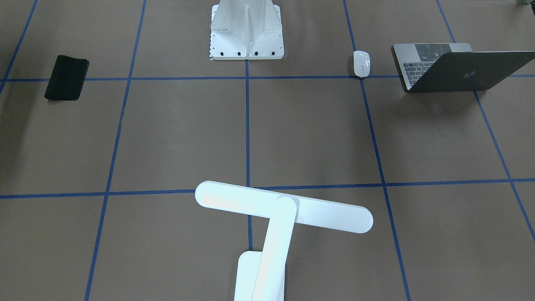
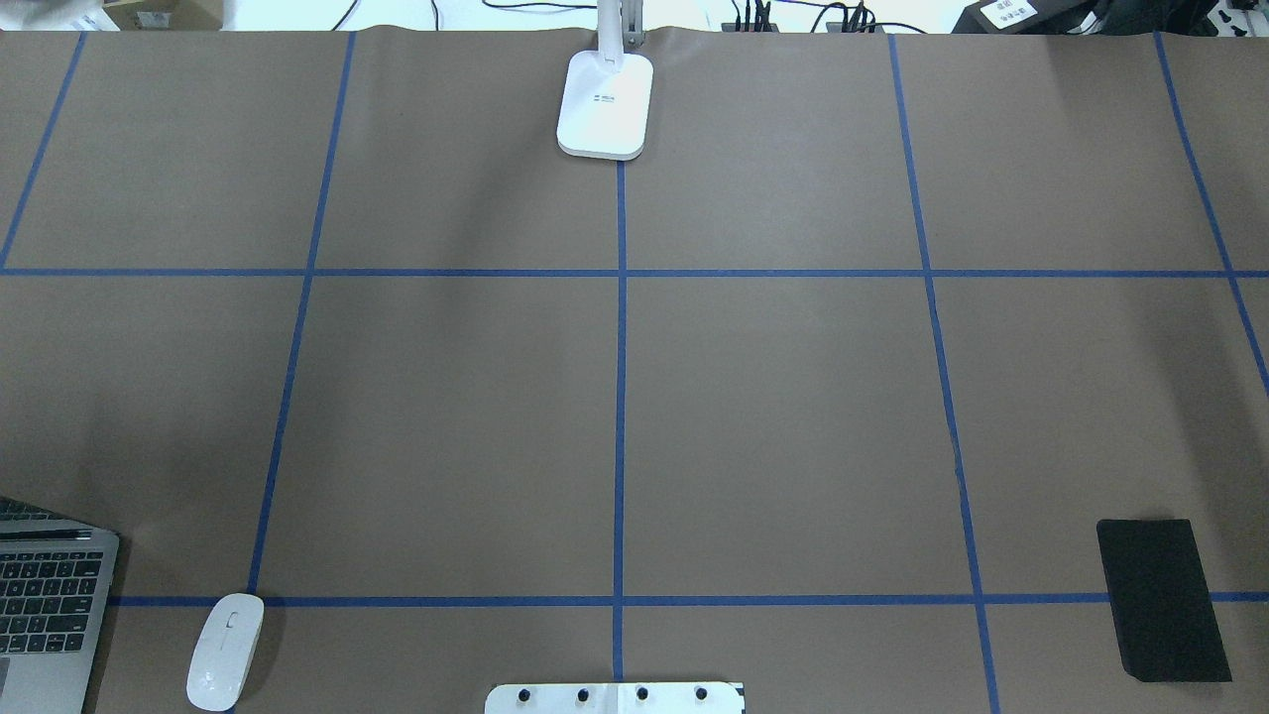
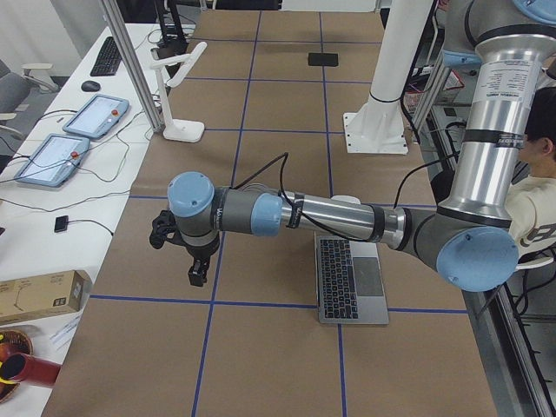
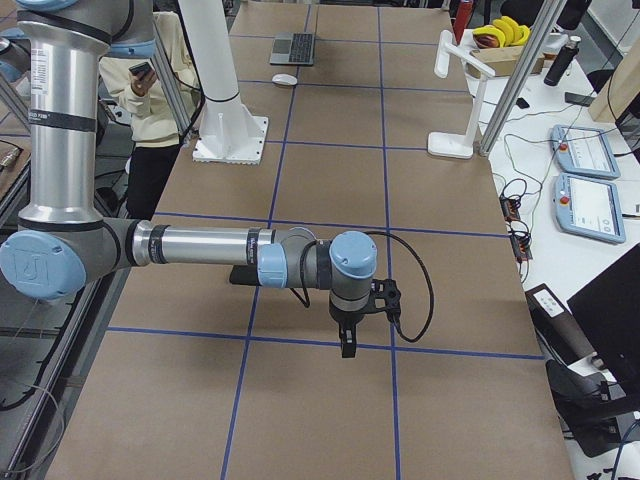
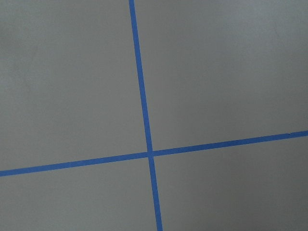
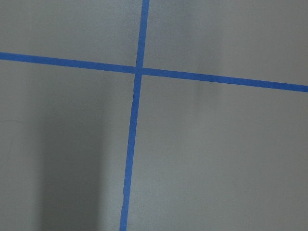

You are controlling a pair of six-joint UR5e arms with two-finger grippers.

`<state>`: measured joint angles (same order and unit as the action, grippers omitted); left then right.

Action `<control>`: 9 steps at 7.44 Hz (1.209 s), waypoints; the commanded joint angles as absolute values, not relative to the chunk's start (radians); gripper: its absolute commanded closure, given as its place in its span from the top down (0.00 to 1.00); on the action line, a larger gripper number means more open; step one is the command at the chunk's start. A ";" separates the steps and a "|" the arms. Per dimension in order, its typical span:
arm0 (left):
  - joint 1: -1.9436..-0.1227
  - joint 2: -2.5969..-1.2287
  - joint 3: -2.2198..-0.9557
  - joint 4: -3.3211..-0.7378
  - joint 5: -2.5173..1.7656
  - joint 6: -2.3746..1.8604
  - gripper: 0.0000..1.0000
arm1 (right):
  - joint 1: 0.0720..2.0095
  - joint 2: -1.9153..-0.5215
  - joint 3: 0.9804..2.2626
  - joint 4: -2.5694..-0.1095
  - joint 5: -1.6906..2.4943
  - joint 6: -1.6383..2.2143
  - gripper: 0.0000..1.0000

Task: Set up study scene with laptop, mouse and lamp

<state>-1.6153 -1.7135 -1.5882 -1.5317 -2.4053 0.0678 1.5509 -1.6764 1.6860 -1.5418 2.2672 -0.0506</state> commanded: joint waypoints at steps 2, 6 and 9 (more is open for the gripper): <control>-1.615 -1.709 -1.604 -1.523 -2.402 0.022 1.00 | 1.549 -1.678 1.692 -1.511 2.278 -0.079 1.00; -1.614 -1.536 -1.663 -1.537 -2.408 -0.301 1.00 | 1.542 -1.684 1.660 -1.443 2.238 -0.095 1.00; -1.617 -1.303 -1.790 -1.539 -2.422 -0.503 1.00 | 1.542 -1.738 1.709 -1.434 2.275 -0.110 1.00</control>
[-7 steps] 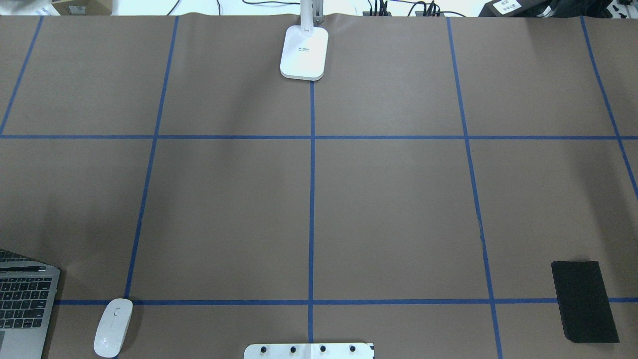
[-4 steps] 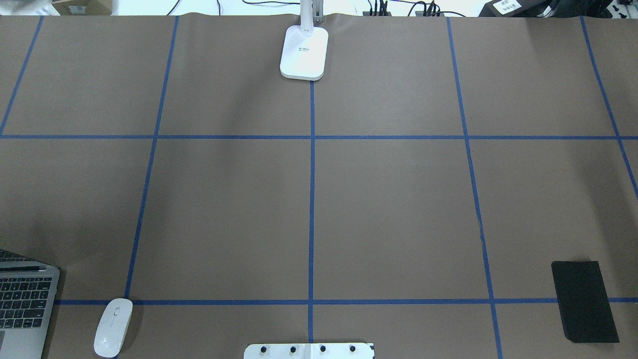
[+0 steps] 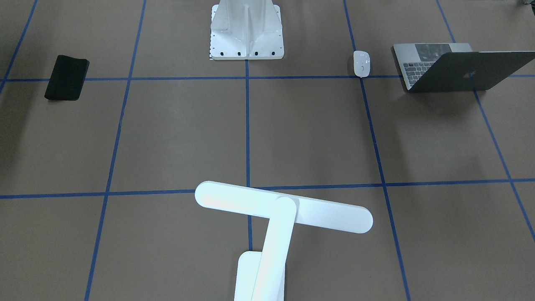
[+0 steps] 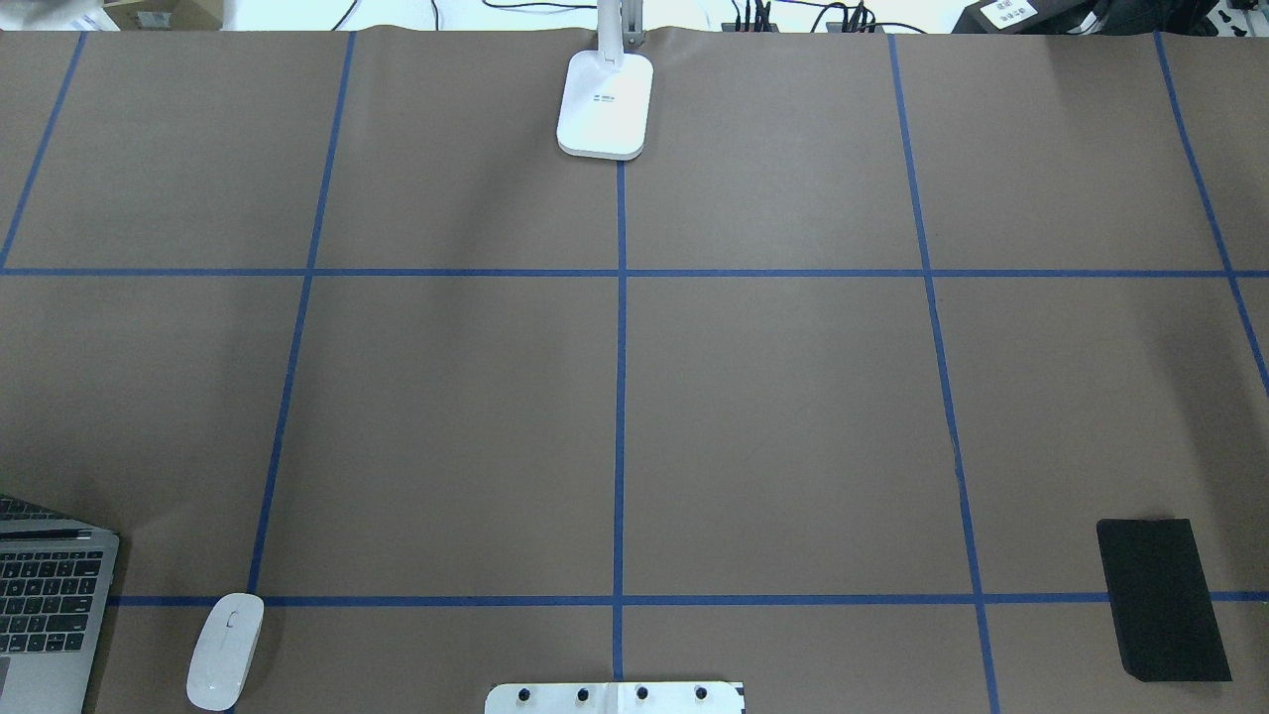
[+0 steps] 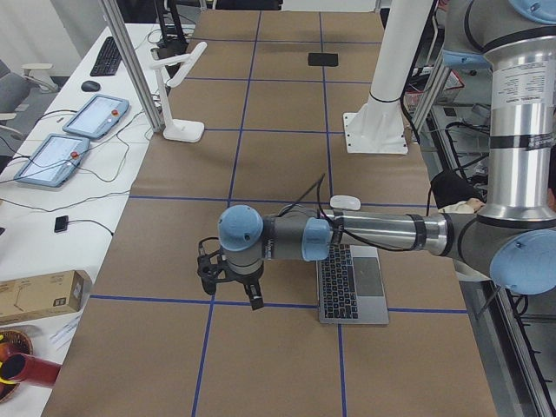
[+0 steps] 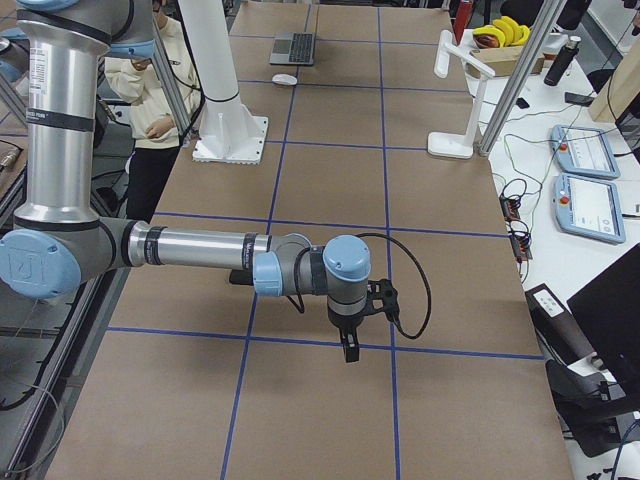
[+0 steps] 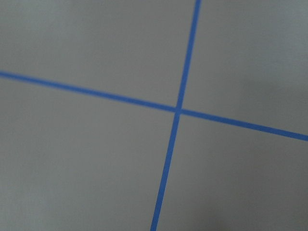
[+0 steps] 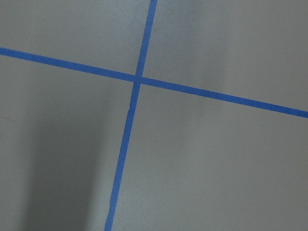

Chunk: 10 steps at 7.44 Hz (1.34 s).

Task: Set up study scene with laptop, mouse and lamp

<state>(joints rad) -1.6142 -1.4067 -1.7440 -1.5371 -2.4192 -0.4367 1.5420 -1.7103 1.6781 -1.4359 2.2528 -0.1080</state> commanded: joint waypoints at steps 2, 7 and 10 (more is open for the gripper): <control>-1.629 -1.206 -1.802 -1.539 -2.422 -0.526 1.00 | 1.543 -1.759 1.732 -1.434 2.281 -0.110 1.00; -1.641 -1.166 -1.744 -1.542 -2.587 -0.774 1.00 | 1.543 -1.784 1.796 -1.433 2.275 -0.112 1.00; -1.643 -1.170 -1.749 -1.540 -2.614 -0.868 0.98 | 1.542 -1.792 1.802 -1.433 2.275 -0.112 1.00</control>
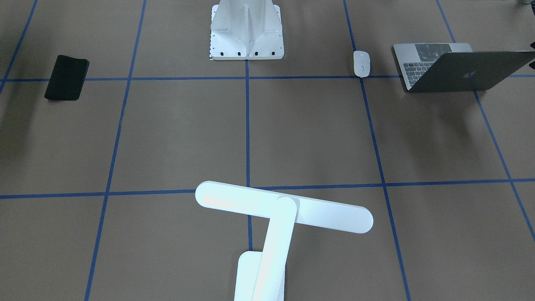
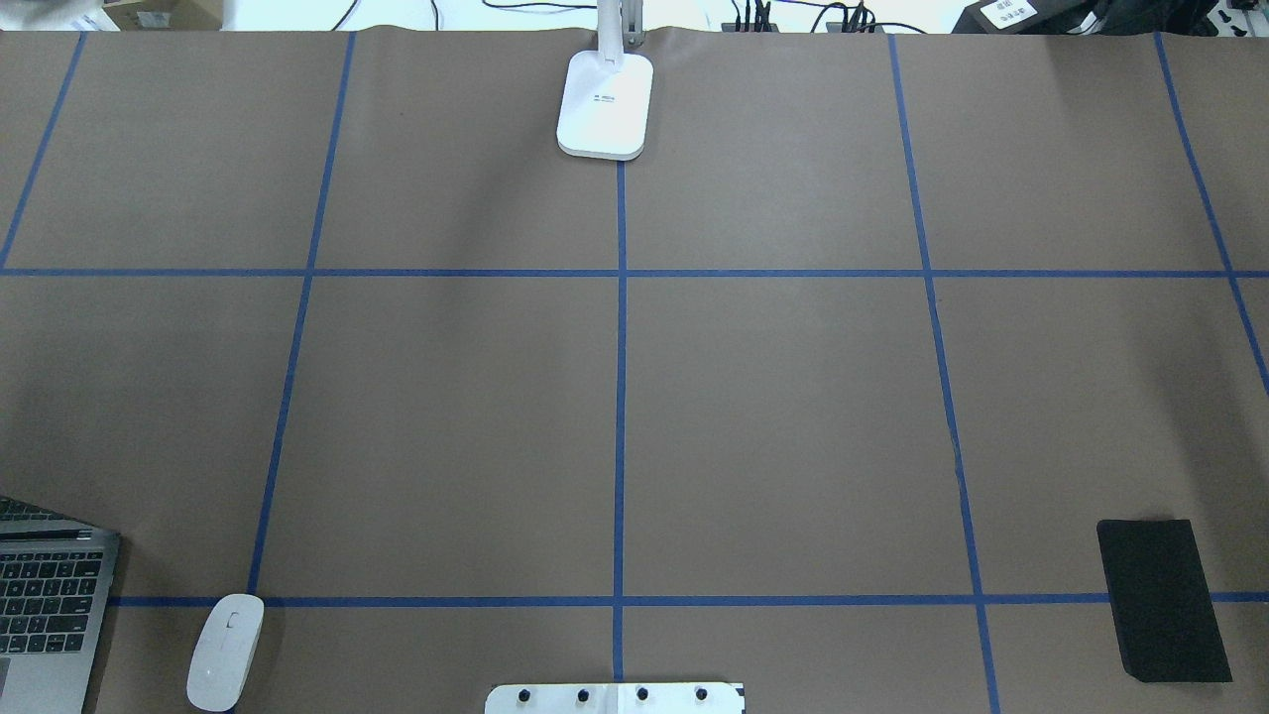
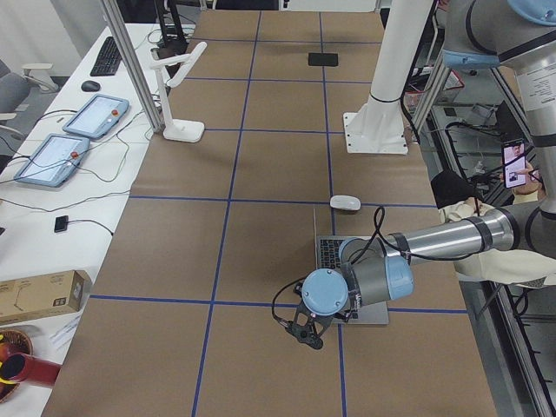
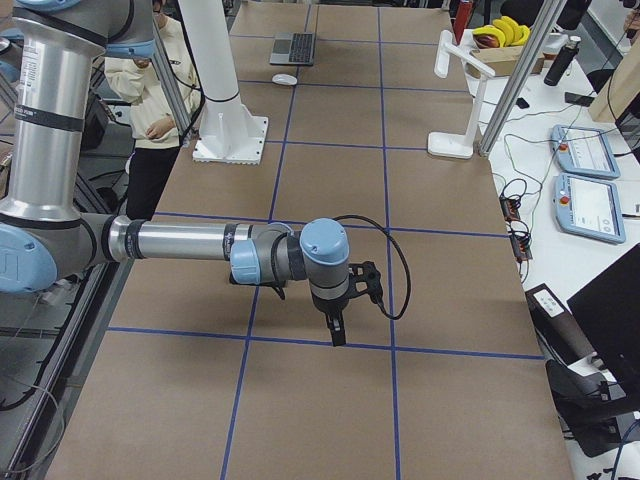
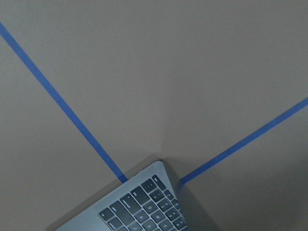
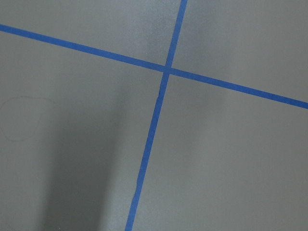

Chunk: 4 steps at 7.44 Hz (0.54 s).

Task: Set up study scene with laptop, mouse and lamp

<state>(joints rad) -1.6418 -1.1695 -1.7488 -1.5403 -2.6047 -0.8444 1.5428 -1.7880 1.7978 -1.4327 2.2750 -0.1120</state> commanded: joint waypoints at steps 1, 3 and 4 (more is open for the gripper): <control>-1.643 -1.170 -1.755 -1.539 -2.615 -0.889 0.98 | 1.542 -1.802 1.807 -1.433 2.279 -0.112 1.00; -1.643 -1.170 -1.781 -1.531 -2.611 -0.934 0.98 | 1.542 -1.810 1.824 -1.433 2.279 -0.110 1.00; -1.643 -1.170 -1.773 -1.548 -2.623 -0.980 0.97 | 1.543 -1.812 1.825 -1.433 2.281 -0.110 1.00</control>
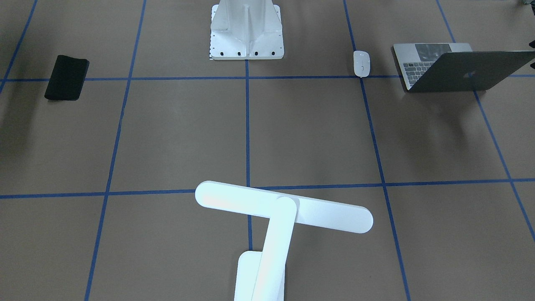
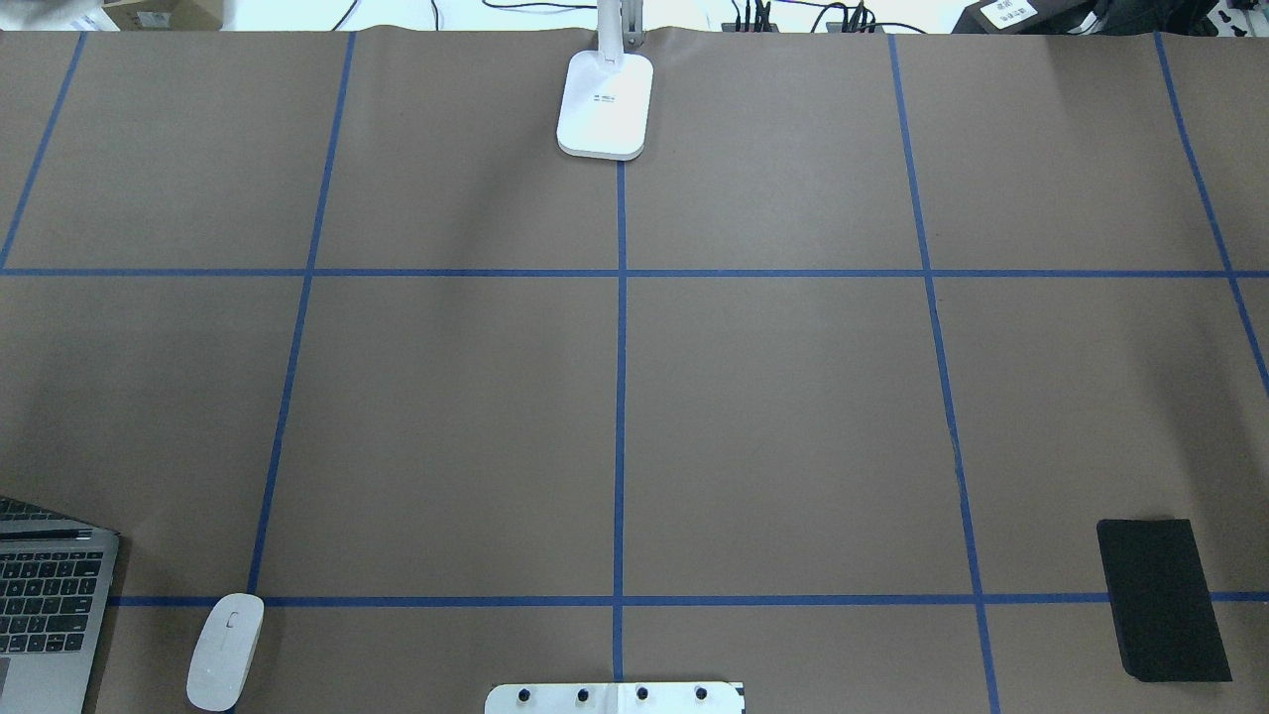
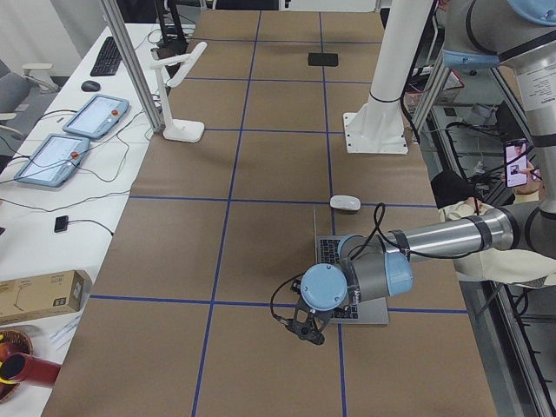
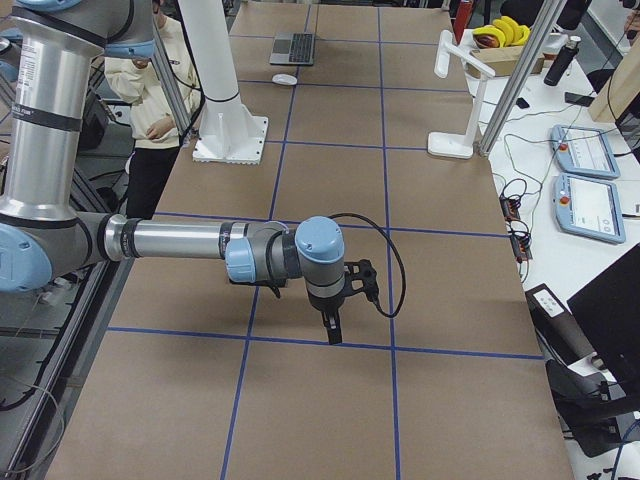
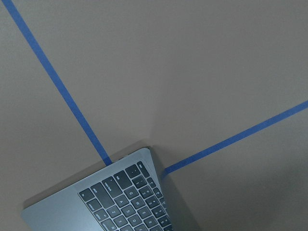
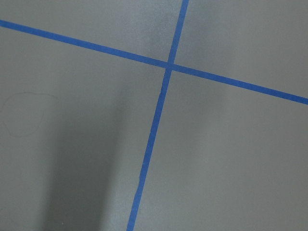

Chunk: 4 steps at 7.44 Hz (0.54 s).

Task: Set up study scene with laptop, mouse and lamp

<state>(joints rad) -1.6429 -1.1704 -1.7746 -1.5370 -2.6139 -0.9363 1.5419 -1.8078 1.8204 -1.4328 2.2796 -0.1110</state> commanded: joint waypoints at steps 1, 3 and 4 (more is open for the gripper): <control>-1.643 -1.167 -1.766 -1.628 -2.661 -1.076 0.96 | 1.543 -1.812 1.825 -1.433 2.281 -0.110 1.00; -1.640 -1.163 -1.761 -1.735 -2.672 -1.222 0.96 | 1.543 -1.821 1.833 -1.433 2.281 -0.110 1.00; -1.637 -1.163 -1.766 -1.744 -2.683 -1.253 0.98 | 1.543 -1.822 1.838 -1.433 2.281 -0.110 1.00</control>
